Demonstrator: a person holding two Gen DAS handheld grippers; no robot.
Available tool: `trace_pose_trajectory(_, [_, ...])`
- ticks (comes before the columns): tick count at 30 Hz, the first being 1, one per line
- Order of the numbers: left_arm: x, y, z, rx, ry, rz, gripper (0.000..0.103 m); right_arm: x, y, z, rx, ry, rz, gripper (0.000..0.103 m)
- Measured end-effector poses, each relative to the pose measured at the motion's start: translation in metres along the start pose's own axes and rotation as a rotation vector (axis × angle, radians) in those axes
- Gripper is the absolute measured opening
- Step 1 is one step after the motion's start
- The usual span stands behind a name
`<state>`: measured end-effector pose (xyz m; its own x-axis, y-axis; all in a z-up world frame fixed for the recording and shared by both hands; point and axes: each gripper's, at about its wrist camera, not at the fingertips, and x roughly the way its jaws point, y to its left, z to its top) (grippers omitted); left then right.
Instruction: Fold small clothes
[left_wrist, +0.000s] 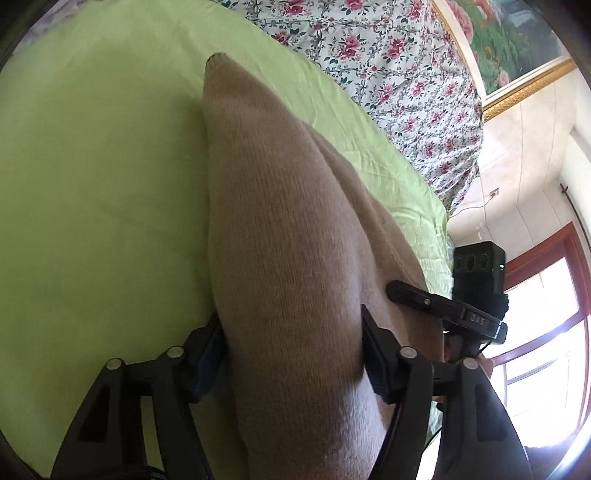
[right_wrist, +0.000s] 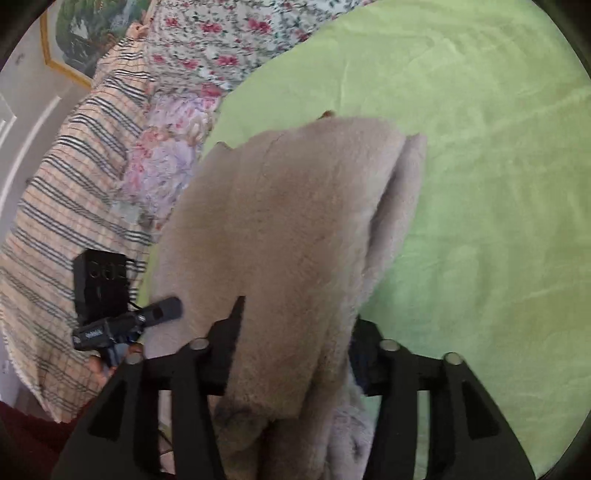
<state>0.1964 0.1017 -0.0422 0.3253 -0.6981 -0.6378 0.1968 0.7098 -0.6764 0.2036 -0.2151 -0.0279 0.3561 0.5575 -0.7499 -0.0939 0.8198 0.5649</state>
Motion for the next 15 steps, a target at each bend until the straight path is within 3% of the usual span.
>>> trace_pose_trajectory(12, [0.001,0.021,0.055,-0.015,-0.070,0.091,0.072,-0.006,-0.021,0.056,0.090,-0.149,-0.043,0.058])
trace_pose_trajectory(14, [0.007,0.026,0.068,-0.025,-0.085,0.104,0.070,-0.003,-0.019,0.062,0.073,-0.169,-0.051,0.050])
trace_pose_trajectory(15, [0.012,0.029,0.074,-0.032,-0.091,0.101,0.062,0.002,-0.018,0.065,0.064,-0.149,-0.060,0.028])
